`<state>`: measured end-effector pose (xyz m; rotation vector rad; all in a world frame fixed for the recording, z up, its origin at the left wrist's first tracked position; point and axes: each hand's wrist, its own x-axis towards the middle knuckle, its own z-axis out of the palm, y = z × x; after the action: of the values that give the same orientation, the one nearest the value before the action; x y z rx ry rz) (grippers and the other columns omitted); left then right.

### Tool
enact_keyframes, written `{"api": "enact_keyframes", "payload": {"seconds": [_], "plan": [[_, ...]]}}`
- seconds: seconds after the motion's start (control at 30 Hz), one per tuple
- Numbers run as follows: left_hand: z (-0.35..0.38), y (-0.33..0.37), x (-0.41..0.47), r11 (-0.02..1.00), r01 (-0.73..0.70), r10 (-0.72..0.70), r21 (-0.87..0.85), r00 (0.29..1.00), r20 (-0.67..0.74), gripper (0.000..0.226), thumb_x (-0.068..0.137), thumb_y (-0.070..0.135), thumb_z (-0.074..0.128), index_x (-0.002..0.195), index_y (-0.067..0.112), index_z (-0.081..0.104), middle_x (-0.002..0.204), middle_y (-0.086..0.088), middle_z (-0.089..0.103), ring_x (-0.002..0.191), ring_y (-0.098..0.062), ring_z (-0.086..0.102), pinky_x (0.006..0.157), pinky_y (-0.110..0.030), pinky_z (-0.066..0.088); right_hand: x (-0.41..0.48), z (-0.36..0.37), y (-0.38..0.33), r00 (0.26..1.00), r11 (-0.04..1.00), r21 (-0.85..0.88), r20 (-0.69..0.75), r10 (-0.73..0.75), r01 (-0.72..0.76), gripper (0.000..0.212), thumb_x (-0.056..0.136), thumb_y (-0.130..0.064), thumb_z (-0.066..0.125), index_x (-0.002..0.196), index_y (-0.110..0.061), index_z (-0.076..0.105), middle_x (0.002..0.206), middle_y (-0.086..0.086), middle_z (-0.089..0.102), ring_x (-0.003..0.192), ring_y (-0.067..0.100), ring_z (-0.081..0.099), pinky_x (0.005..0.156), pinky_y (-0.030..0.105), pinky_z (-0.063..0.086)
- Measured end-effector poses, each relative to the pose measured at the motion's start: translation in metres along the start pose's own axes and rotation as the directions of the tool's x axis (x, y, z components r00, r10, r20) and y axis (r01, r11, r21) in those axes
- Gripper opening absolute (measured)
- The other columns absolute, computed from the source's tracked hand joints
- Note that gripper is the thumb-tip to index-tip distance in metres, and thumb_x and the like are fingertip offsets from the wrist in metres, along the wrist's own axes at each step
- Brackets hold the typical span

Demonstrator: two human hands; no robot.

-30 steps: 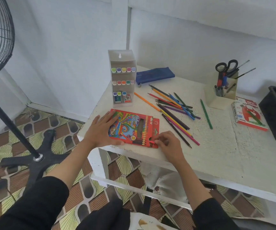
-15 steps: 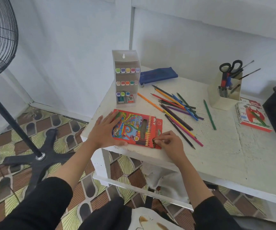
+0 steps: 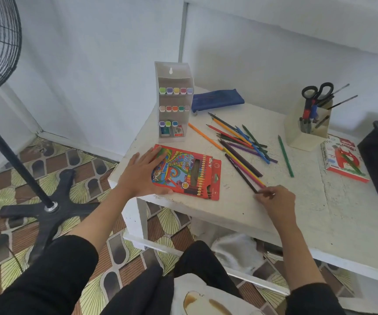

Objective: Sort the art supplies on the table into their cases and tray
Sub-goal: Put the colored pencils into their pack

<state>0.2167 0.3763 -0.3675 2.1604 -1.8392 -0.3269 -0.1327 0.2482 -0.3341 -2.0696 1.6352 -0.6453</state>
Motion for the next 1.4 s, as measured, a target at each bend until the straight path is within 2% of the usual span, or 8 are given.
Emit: {"api": "enact_keyframes", "payload": {"seconds": [0.2, 0.3, 0.4, 0.57, 0.77, 1.03, 1.27, 1.4], "plan": [[0.001, 0.001, -0.001, 1.000, 0.000, 0.000, 0.014, 1.000, 0.004, 0.128, 0.046, 0.103, 0.018, 0.152, 0.029, 0.013, 0.160, 0.007, 0.003, 0.148, -0.016, 0.003, 0.118, -0.045, -0.002, -0.004, 0.008, 0.000, 1.000, 0.996, 0.089, -0.005, 0.018, -0.018, 0.007, 0.082, -0.006, 0.069, 0.088, -0.006, 0.071, 0.086, 0.009, 0.065, 0.072, 0.015, 0.054, 0.064, 0.007, 0.034], [0.002, 0.000, -0.001, 1.000, 0.003, -0.003, 0.018, 1.000, 0.001, 0.127, 0.048, 0.102, 0.017, 0.152, 0.030, 0.012, 0.160, 0.007, 0.002, 0.148, -0.017, 0.003, 0.117, -0.045, -0.003, -0.004, 0.008, 0.002, 0.999, 0.992, 0.121, 0.014, 0.037, -0.039, 0.007, 0.084, -0.011, 0.067, 0.090, -0.015, 0.070, 0.087, 0.005, 0.064, 0.078, 0.017, 0.057, 0.067, 0.024, 0.042], [0.002, 0.000, -0.001, 1.000, 0.006, -0.006, 0.020, 1.000, 0.006, 0.127, 0.047, 0.103, 0.016, 0.151, 0.031, 0.012, 0.160, 0.007, 0.003, 0.148, -0.017, 0.003, 0.117, -0.045, -0.003, -0.001, 0.008, 0.004, 1.000, 0.995, 0.104, 0.025, 0.004, -0.006, 0.008, 0.083, -0.008, 0.067, 0.087, -0.015, 0.070, 0.085, 0.005, 0.063, 0.079, 0.018, 0.057, 0.070, 0.028, 0.043], [0.000, 0.001, -0.001, 1.000, 0.008, -0.009, 0.022, 1.000, 0.008, 0.129, 0.045, 0.103, 0.014, 0.152, 0.030, 0.011, 0.160, 0.007, 0.002, 0.148, -0.016, 0.003, 0.117, -0.043, -0.004, 0.000, 0.008, 0.003, 1.000, 0.995, 0.097, 0.020, 0.002, -0.004, 0.009, 0.082, -0.002, 0.066, 0.087, -0.007, 0.070, 0.081, 0.008, 0.062, 0.072, 0.014, 0.052, 0.071, 0.024, 0.038], [-0.002, 0.002, 0.000, 1.000, 0.011, -0.011, 0.015, 1.000, -0.002, 0.130, 0.045, 0.103, 0.014, 0.151, 0.029, 0.016, 0.160, 0.005, 0.006, 0.147, -0.019, 0.007, 0.117, -0.046, -0.001, 0.001, 0.009, -0.002, 0.996, 0.997, 0.070, 0.074, -0.048, 0.043, 0.016, 0.083, 0.003, 0.063, 0.089, -0.010, 0.072, 0.087, 0.004, 0.060, 0.073, 0.009, 0.049, 0.065, 0.005, 0.033], [-0.002, 0.002, -0.001, 1.000, 0.009, -0.009, 0.002, 1.000, -0.009, 0.129, 0.046, 0.103, 0.017, 0.151, 0.028, 0.018, 0.160, 0.005, 0.009, 0.147, -0.019, 0.009, 0.117, -0.046, 0.000, 0.003, 0.037, -0.053, 0.951, 0.971, 0.133, 0.215, -0.222, 0.196, 0.027, 0.086, 0.010, 0.053, 0.094, -0.010, 0.070, 0.094, 0.000, 0.059, 0.086, 0.010, 0.052, 0.076, 0.009, 0.037], [-0.002, 0.003, -0.002, 1.000, 0.018, -0.019, -0.018, 1.000, -0.023, 0.129, 0.045, 0.103, 0.020, 0.151, 0.029, 0.019, 0.160, 0.006, 0.009, 0.147, -0.017, 0.008, 0.118, -0.047, 0.001, -0.010, 0.067, -0.073, 0.957, 0.906, 0.422, 0.264, -0.118, -0.004, 0.022, 0.076, -0.001, 0.071, 0.086, -0.018, 0.061, 0.088, 0.000, 0.069, 0.077, -0.003, 0.064, 0.072, 0.013, 0.047], [-0.002, 0.003, -0.001, 1.000, 0.015, -0.015, -0.020, 1.000, -0.025, 0.128, 0.046, 0.103, 0.020, 0.150, 0.029, 0.020, 0.160, 0.006, 0.010, 0.147, -0.017, 0.009, 0.118, -0.047, 0.002, -0.011, 0.066, -0.066, 0.954, 0.897, 0.441, 0.259, -0.152, 0.022, 0.025, 0.079, -0.003, 0.071, 0.085, -0.025, 0.061, 0.094, 0.003, 0.069, 0.079, -0.002, 0.066, 0.073, 0.013, 0.050]]}}
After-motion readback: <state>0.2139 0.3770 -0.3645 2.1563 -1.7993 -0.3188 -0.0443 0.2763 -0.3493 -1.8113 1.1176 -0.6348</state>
